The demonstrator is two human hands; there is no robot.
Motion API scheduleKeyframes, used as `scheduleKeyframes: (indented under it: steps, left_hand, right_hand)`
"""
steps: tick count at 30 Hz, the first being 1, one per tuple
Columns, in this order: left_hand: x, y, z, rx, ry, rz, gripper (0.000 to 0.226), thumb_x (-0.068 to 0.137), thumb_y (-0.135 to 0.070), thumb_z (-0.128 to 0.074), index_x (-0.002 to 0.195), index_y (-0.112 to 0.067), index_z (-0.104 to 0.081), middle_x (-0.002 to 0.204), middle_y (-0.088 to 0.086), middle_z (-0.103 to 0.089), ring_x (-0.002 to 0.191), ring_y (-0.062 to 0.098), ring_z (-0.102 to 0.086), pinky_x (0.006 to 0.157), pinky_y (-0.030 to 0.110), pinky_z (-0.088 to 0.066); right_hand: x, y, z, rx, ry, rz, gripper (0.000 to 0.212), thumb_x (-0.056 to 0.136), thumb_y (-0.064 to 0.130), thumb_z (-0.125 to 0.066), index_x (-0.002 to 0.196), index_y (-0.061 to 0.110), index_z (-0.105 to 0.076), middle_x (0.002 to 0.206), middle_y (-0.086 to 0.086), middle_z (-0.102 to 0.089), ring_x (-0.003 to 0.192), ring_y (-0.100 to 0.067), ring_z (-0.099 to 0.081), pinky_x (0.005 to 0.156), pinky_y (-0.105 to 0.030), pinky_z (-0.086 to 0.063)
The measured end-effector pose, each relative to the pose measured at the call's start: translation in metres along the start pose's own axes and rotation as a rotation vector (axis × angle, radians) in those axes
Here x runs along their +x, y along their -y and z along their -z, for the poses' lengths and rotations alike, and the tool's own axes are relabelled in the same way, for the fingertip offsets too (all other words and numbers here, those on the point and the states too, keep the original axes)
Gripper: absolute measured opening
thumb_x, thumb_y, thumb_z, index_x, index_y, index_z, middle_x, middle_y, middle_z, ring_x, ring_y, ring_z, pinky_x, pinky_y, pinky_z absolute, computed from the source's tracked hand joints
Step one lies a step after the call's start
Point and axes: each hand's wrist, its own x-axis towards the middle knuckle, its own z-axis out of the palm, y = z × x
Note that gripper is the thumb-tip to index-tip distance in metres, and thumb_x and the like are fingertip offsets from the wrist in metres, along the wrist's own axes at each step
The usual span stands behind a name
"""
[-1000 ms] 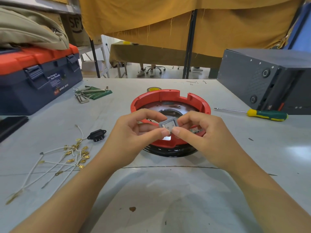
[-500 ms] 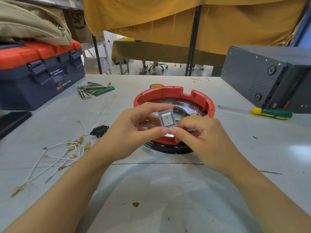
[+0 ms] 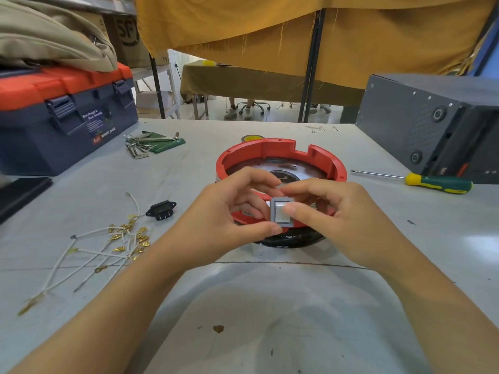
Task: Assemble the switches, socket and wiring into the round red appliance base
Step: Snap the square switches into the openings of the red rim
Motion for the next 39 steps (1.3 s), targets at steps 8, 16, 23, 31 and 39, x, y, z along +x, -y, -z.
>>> scheduleKeyframes:
  steps: [8,16,23,31,39]
  left_hand:
    - [0.000,0.001,-0.001,0.080,-0.091,-0.050,0.025,0.074,-0.025,-0.073,0.096,-0.013,-0.070,0.092,0.000,-0.068,0.087,0.016,-0.067,0.078,0.029,-0.055]
    - [0.000,0.000,0.000,0.119,-0.094,-0.074,0.017,0.078,-0.018,-0.074,0.093,-0.012,-0.070,0.089,0.001,-0.068,0.084,0.015,-0.067,0.075,0.024,-0.054]
    - [0.009,0.014,0.026,0.186,-0.481,0.151,0.032,0.093,-0.004,-0.050,0.095,-0.030,-0.067,0.099,-0.014,-0.068,0.098,0.004,-0.062,0.088,0.022,-0.050]
    - [0.010,0.031,0.034,0.531,-0.134,0.289,0.046,0.096,-0.005,-0.045,0.116,-0.046,-0.055,0.134,-0.012,-0.048,0.112,-0.001,-0.035,0.083,0.002,-0.026]
    - [0.010,0.030,0.036,0.485,-0.134,0.242,0.055,0.090,0.008,-0.043,0.111,-0.042,-0.053,0.119,-0.020,-0.053,0.111,-0.002,-0.044,0.081,0.000,-0.031]
  right_hand:
    - [0.000,-0.002,-0.002,0.069,-0.006,0.017,0.014,0.078,0.020,-0.072,0.089,0.030,-0.074,0.081,0.009,-0.071,0.076,-0.008,-0.067,0.073,-0.022,-0.053]
    - [-0.001,-0.002,0.002,0.039,-0.003,-0.009,0.014,0.074,0.023,-0.074,0.088,0.027,-0.075,0.079,0.004,-0.071,0.076,-0.009,-0.066,0.073,-0.021,-0.054]
    - [-0.001,-0.003,0.011,0.023,0.029,-0.064,0.011,0.073,0.013,-0.077,0.078,0.022,-0.074,0.078,0.005,-0.072,0.073,-0.011,-0.069,0.072,-0.023,-0.057]
    - [-0.003,-0.002,0.004,-0.114,0.010,0.018,0.015,0.073,0.015,-0.076,0.077,0.026,-0.066,0.070,0.009,-0.064,0.063,-0.010,-0.061,0.060,-0.017,-0.052]
    - [-0.003,-0.001,-0.001,-0.238,-0.032,0.102,0.022,0.073,0.018,-0.074,0.073,0.029,-0.055,0.073,0.004,-0.063,0.062,-0.016,-0.057,0.059,-0.029,-0.050]
